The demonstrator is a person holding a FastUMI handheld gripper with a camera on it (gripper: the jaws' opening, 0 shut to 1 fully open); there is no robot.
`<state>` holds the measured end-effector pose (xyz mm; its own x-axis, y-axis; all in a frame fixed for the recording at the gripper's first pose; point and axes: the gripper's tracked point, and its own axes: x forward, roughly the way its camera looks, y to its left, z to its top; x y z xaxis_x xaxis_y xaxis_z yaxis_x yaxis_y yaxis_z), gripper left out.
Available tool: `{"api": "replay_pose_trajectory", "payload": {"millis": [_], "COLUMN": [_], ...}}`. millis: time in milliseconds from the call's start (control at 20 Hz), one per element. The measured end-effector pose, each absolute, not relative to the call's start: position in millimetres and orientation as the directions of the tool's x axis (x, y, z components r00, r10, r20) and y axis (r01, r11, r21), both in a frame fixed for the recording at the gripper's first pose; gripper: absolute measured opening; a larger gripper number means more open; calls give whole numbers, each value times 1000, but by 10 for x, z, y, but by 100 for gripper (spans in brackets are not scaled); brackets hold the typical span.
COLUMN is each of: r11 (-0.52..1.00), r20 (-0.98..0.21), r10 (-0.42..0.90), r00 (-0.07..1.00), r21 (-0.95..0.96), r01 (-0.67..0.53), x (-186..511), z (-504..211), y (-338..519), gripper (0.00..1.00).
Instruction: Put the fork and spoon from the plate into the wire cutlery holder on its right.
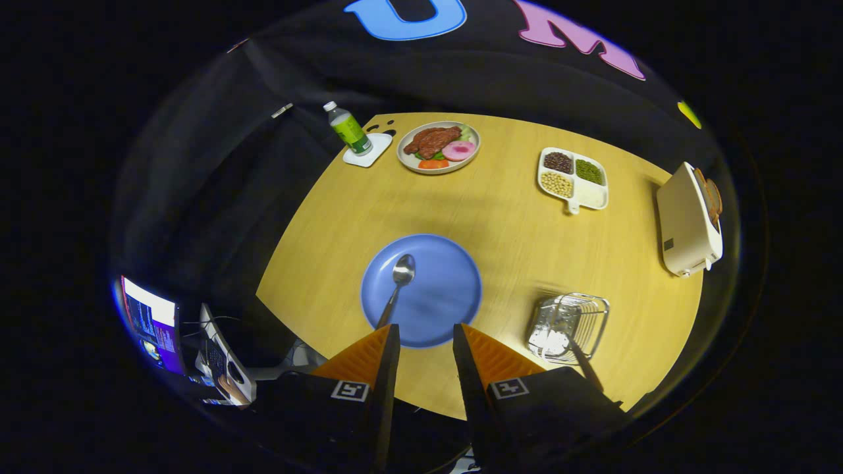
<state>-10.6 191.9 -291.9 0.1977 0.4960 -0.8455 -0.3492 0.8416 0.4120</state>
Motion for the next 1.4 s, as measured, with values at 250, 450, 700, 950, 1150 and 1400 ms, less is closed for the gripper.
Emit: {"api": "replay_pose_trajectory", "payload": {"millis": [250, 450, 700, 950, 1150, 1400], "r11": [830, 854, 886, 909, 936, 908], "r20": [-847, -873, -908, -934, -950, -907], "r10": [509, 460, 385, 323, 245, 390], "r00": [155, 162, 167, 155, 194, 161], "r21": [434, 384, 313, 260, 180, 350], "r01": [-351, -351, -341, -327, -303, -228], "x": [-325, -402, -365, -299, -205, -192], "z": [-3372, -3851, -4202, -4486, -4540, -4474], "y": [2560, 2799, 2948, 3007, 2871, 2947], "gripper": [52, 52, 52, 52, 18, 7]}}
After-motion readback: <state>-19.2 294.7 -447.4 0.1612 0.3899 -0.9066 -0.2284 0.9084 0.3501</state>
